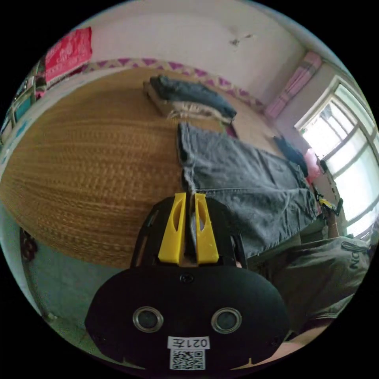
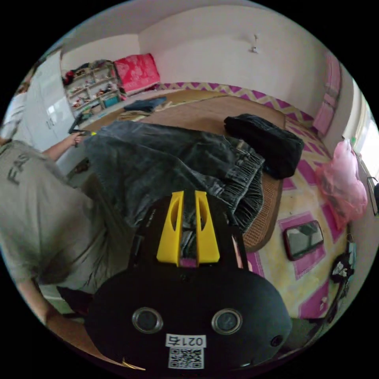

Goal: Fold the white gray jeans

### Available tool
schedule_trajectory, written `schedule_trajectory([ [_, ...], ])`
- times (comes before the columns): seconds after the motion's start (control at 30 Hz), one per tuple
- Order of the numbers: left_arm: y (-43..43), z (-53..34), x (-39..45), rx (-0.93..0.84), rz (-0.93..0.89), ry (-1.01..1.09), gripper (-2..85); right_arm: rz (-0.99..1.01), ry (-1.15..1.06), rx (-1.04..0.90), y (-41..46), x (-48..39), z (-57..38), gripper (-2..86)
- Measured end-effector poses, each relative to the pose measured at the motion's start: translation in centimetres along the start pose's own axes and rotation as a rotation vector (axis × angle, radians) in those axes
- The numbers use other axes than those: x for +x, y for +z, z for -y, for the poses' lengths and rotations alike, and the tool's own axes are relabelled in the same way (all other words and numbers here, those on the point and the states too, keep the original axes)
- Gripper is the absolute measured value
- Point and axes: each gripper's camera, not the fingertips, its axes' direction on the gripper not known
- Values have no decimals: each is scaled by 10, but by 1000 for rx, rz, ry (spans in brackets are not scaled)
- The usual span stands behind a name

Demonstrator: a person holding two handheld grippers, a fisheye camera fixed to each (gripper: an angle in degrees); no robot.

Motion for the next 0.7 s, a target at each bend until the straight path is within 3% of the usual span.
schedule_trajectory([
  [0.23, -40, 8, 36, 284, -24, 139, 15, -35, -18, -30, 56, 25, 68, 83],
  [0.4, 24, 76, 87, 51, 56, 320, 75, 16, -191, -84, 118, 32, 168, 89],
  [0.53, 70, 115, 103, -30, 111, 381, 91, 8, -248, -158, 160, 43, 230, 102],
  [0.7, 109, 149, 93, -117, 169, 358, 113, 75, -345, -397, 222, 53, 274, 109],
])
